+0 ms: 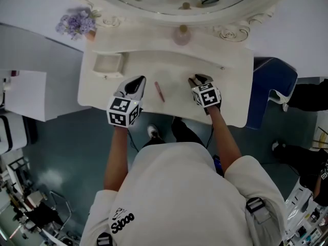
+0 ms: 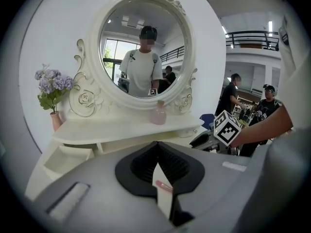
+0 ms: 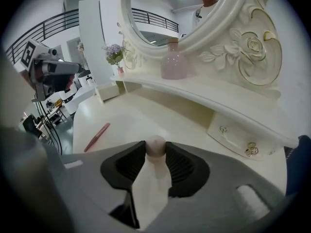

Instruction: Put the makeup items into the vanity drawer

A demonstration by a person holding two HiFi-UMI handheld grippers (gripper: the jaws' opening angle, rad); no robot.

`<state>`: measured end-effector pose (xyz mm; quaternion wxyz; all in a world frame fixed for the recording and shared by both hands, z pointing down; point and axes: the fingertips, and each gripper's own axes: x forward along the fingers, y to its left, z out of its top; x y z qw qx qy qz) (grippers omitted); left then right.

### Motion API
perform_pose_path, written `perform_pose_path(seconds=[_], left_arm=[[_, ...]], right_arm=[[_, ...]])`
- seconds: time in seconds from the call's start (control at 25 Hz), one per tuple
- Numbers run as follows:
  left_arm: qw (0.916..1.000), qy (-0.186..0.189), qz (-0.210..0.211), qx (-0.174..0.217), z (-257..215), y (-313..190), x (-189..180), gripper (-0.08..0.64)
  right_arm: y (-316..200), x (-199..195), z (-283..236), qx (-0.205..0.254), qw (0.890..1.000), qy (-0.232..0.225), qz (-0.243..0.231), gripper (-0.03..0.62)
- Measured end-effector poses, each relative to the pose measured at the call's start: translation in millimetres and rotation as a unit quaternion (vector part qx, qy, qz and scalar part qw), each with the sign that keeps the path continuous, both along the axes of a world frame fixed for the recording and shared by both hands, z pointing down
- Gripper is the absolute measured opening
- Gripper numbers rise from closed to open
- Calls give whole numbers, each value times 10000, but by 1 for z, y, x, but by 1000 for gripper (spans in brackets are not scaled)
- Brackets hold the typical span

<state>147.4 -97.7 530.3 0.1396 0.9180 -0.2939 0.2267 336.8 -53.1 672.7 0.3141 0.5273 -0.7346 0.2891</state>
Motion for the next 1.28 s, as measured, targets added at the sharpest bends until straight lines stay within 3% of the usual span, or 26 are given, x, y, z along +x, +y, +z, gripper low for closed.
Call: perform_pose_path(seconds=[0.24, 0.48, 0.84, 1.28], left_arm=[[9998, 64, -157, 53, -10, -10, 2, 20], [9987, 170, -446, 189, -18, -26, -19, 20], [9962, 200, -800, 277, -16, -71, -112, 20], [9953, 271, -877, 309, -15, -137, -232, 20]], right_arm=[[-5, -4, -14, 104, 9997, -177, -148, 126], [-28, -38, -46, 405, 9965, -172, -710, 123], [-102, -149, -105, 1012, 9863, -235, -1279, 123], [-187, -302, -109, 1049, 9815, -256, -1578, 124]])
